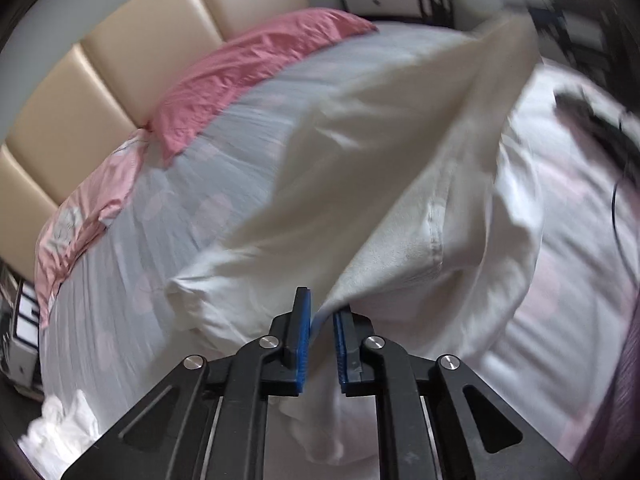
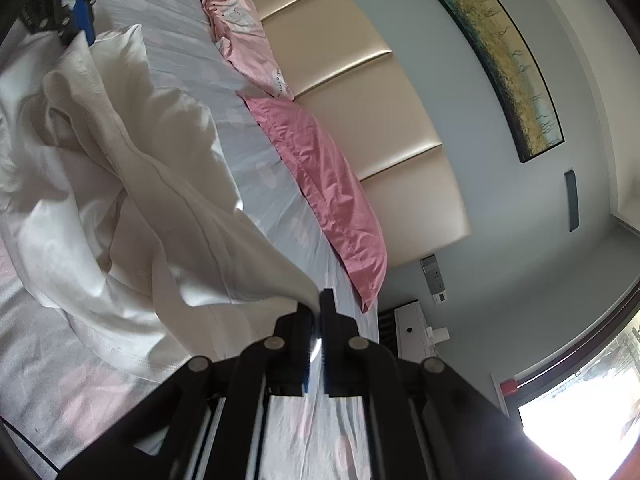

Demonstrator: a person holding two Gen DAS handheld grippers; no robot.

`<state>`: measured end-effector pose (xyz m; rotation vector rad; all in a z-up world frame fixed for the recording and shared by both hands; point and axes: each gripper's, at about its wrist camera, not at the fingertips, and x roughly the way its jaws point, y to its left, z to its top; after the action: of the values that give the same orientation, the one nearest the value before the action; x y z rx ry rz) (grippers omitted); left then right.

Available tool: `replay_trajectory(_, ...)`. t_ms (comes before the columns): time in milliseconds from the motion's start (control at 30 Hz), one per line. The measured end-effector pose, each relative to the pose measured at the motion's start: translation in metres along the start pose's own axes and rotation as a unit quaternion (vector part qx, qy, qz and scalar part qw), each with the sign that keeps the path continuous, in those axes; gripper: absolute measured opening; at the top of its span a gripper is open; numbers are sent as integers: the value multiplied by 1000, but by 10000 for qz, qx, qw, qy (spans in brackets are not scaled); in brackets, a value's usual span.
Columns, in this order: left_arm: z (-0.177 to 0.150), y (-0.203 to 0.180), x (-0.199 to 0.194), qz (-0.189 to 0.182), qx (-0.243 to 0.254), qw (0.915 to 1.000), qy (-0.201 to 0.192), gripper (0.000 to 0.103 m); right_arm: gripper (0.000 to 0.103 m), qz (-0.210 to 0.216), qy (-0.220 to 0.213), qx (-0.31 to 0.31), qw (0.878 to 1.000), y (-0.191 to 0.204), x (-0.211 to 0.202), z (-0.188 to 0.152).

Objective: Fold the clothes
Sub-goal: 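Lift the white shirt high with both grippers and shake it open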

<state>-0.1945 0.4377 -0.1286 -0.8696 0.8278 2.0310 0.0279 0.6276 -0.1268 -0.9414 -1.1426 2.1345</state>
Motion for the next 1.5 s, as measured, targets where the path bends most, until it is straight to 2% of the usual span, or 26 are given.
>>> replay_trajectory(100, 15, 24, -31, 103, -378, 9989, -246, 5, 3, -146, -63, 49, 9999, -13, -7, 12)
replay_trajectory(167, 26, 41, -59, 333, -605, 9966, -456, 4, 3, -314, -174, 95, 9993, -29, -17, 25)
replay_trajectory(267, 39, 69, -117, 681, -976, 9890, -878, 4, 3, -632, -382, 286, 9969, -60, -41, 51)
replay_trajectory(333, 45, 83, -164, 920, -1187, 9811, -1222, 4, 3, -904, -581, 399, 9934, -84, -64, 71)
replay_trajectory(500, 56, 106, -298, 1362, -1560, 9528, -2222, 3, 2, -1632, -1124, 655, 9780, -151, -145, 118)
replay_trajectory(567, 59, 107, -356, 1555, -1586, 9377, -2672, 3, 2, -1917, -1292, 765, 9699, -179, -180, 133)
replay_trajectory(733, 51, 96, -470, 1722, -1520, 9051, -3578, 3, 2, -2482, -1674, 1289, 9454, -240, -271, 154)
replay_trajectory(900, 32, 77, -554, 1973, -1334, 8787, -4137, 3, 2, -2739, -2044, 1563, 9267, -275, -346, 161)
replay_trajectory(1000, 27, 72, -584, 2092, -1269, 8662, -4358, 3, 2, -2801, -2191, 1675, 9195, -291, -373, 167)
replay_trajectory(1067, 28, 75, -591, 2101, -1283, 8660, -4352, 3, 2, -2829, -2229, 1672, 9178, -296, -380, 173)
replay_trajectory(1200, 33, 82, -578, 2121, -1316, 8828, -3980, 3, 2, -2594, -2101, 1592, 9291, -289, -366, 185)
replay_trajectory(1333, 31, 98, -527, 2022, -1420, 9050, -3464, 3, 3, -2183, -1876, 1523, 9455, -262, -328, 190)
replay_trajectory(1500, 35, 131, -424, 1863, -1653, 9299, -2707, 3, 3, -1561, -1475, 1306, 9679, -213, -250, 197)
